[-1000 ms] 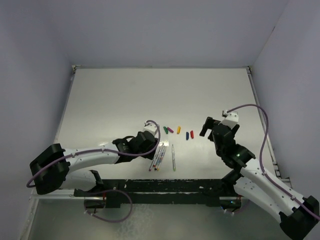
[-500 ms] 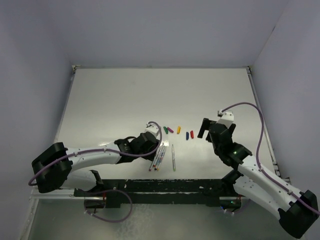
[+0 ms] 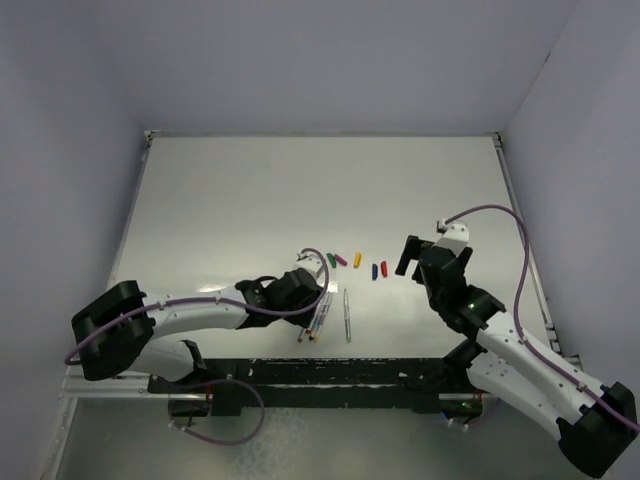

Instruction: Insert the pens into the pen caps

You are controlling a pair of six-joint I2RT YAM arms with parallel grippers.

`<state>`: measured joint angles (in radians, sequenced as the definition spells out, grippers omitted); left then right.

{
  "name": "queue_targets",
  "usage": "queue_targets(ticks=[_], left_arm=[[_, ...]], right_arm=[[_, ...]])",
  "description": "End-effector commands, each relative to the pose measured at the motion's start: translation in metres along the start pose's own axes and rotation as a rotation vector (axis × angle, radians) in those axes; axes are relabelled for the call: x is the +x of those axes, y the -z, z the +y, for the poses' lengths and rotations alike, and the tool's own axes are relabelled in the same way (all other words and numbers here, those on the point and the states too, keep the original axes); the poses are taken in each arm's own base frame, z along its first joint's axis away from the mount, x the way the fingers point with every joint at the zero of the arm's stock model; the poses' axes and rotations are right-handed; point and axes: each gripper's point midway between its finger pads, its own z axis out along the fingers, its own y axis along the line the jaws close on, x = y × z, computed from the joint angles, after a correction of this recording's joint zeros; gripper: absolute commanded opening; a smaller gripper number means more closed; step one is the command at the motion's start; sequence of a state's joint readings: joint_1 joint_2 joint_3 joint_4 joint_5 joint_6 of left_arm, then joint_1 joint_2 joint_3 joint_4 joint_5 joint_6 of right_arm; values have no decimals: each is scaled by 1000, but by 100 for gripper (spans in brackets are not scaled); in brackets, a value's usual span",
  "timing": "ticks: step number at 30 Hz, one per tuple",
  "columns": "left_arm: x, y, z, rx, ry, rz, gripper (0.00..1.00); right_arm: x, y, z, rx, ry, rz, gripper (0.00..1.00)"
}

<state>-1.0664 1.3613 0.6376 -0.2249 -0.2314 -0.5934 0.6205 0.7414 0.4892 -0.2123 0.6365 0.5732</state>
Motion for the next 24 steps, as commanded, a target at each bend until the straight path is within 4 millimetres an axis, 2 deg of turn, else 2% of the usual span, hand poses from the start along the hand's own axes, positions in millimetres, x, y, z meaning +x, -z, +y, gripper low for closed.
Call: queue_targets(ticks=[1,24], left_arm=[[-16,1,-13,25,35,-43,55],[1,1,-4,-25,15,32,50]], right_arm=[[-18,2,0,17,-33,-39,100],[-14,3,10,-29,-57,-14,100]])
